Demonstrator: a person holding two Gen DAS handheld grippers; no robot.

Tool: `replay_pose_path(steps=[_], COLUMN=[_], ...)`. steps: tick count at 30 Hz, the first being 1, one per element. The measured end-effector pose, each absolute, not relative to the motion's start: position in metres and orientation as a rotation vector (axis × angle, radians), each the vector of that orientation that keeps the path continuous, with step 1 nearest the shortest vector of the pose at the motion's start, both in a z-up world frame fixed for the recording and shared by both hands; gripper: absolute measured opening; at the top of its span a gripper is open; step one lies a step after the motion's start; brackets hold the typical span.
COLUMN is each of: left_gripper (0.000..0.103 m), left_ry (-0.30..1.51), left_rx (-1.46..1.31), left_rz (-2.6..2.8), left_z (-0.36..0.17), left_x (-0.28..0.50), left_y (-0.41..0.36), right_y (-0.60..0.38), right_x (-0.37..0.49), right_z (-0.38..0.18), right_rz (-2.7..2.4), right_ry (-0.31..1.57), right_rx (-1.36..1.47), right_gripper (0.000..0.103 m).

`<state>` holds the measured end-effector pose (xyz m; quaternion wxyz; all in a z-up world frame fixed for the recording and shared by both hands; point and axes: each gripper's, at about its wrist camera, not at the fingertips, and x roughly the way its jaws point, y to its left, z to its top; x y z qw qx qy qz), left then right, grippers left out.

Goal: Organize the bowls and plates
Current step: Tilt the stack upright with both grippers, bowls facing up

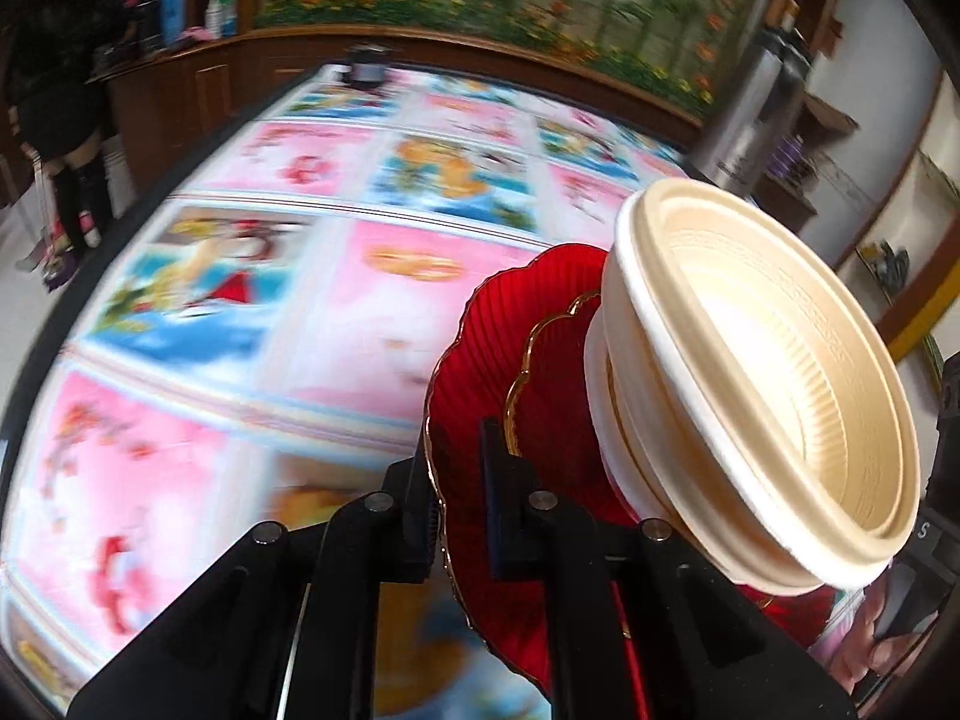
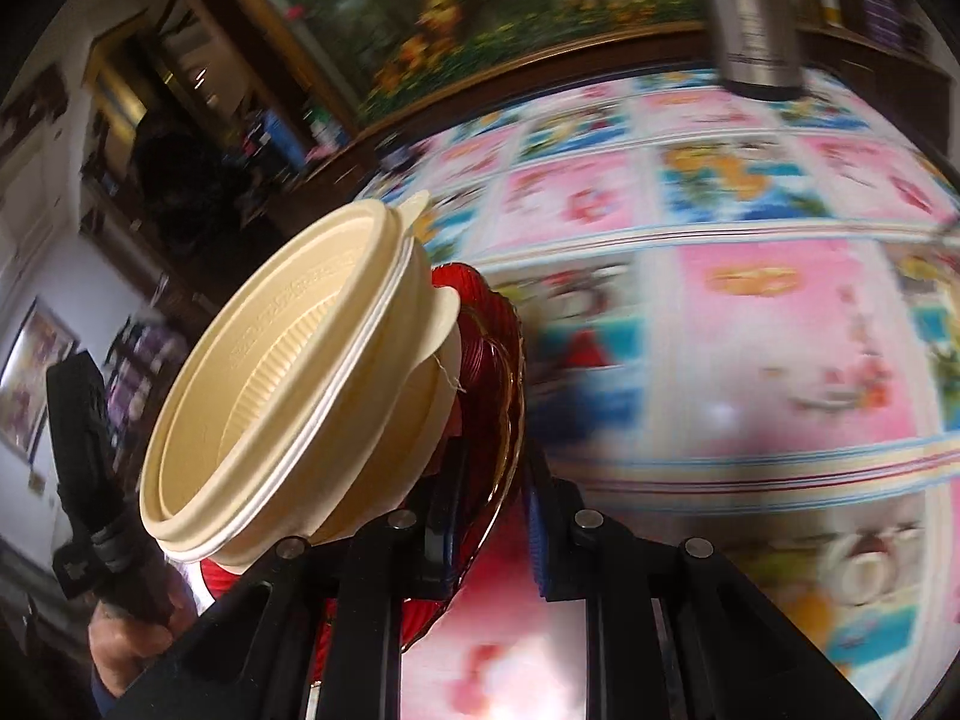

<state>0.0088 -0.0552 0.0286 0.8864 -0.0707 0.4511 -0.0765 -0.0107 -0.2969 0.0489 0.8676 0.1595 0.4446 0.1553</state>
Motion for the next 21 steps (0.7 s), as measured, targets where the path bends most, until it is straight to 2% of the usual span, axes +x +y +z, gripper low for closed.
replay_pose_path(steps=[7, 16, 21], left_gripper=[0.009, 0.009, 0.016], left_ry=[0.929, 0.884, 0.889], left_rx=[-0.089, -0.085, -0.09], left_rz=[-0.204, -0.208, -0.217], left_z=[0.02, 0.02, 0.024], left_x=[0.014, 0.018, 0.015], left_y=[-0.105, -0.11, -0.105], right_y=[-0.356, -0.364, -0.365], right_x=[-0.017, -0.012, -0.018], right_z=[0.037, 0.029, 0.038], right_rz=[0.234, 0.233, 0.213], right_ry=[0.921, 0.899, 0.871], right_rx=[0.39, 0.404, 0.359], right_gripper=[0.018, 0.021, 0.022])
